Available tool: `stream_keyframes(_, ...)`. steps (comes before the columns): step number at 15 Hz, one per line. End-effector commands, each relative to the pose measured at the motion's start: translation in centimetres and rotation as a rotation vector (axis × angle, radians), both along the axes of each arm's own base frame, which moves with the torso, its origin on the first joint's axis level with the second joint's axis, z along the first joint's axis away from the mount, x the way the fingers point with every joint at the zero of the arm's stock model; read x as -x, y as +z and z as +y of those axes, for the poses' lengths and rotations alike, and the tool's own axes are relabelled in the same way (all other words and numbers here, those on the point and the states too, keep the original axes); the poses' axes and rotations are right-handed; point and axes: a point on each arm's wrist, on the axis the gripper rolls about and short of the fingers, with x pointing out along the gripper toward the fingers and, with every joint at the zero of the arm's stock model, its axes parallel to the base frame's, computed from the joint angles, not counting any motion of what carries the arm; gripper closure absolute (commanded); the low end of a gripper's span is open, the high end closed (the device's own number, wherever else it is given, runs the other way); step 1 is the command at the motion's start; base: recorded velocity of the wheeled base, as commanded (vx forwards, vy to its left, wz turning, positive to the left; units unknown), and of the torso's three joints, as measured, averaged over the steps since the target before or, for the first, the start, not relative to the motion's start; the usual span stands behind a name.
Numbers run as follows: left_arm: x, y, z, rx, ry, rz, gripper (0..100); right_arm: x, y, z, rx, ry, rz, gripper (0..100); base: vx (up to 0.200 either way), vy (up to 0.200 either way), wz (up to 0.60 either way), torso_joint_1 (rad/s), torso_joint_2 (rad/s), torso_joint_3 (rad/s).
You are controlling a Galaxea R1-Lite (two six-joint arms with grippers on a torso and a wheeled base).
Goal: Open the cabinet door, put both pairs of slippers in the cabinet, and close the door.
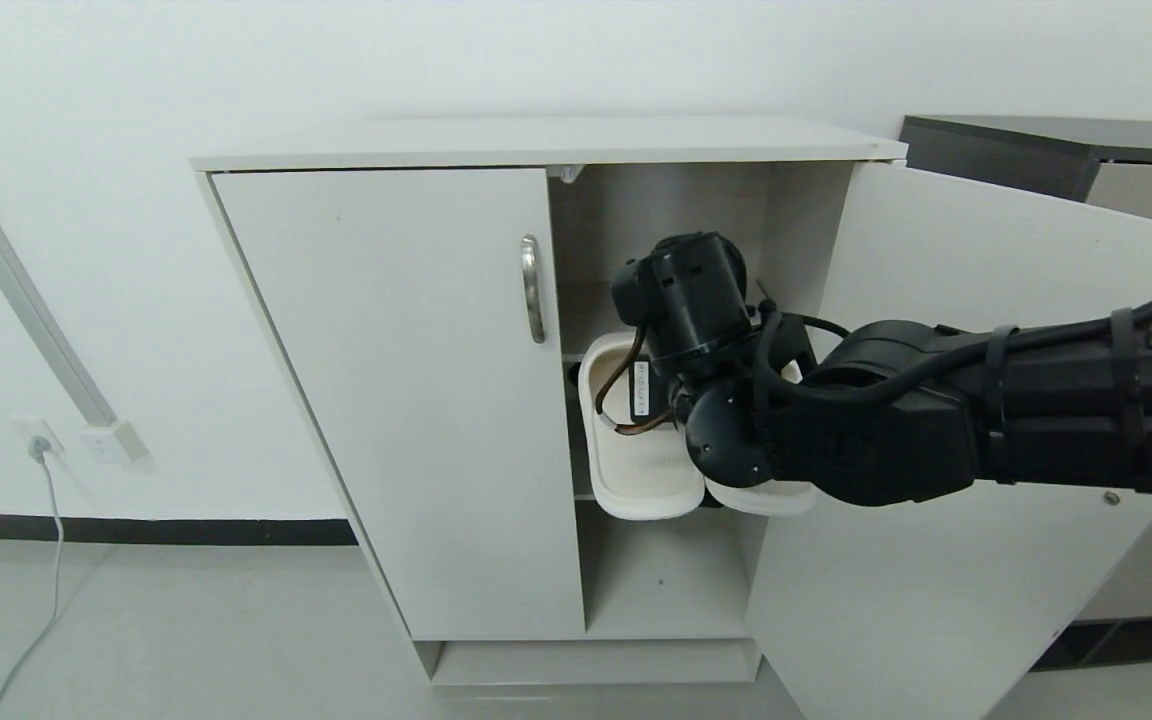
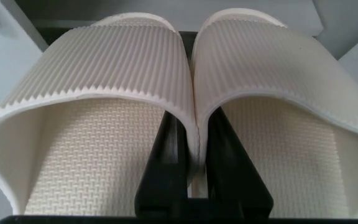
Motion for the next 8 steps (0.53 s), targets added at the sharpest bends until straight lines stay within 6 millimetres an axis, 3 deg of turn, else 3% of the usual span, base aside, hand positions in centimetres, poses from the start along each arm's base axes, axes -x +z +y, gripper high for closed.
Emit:
stream_keyframes(1,-0.01,-0.01,0.00,0.000,0.001,0.002,100,-0.11,0.27,-0.27,-0.004,-0.005,-0.006,100,0.200,0.000,0.00,-0.002,0.00,0.007)
stream_keyframes(5,-0.01,-0.01,0.00,0.000,0.001,0.002,100,-0.23,0.40,-0.23,0.005,0.000,-0.018,100,0.200,0.000,0.00,0.005,0.01,0.002)
stream_keyframes(8,-0.01,-0.01,0.00,0.000,0.001,0.002,100,-0.39,0.30,-0.13,0.006,0.002,-0.028,100,0.000,0.000,0.00,0.000,0.00,0.000)
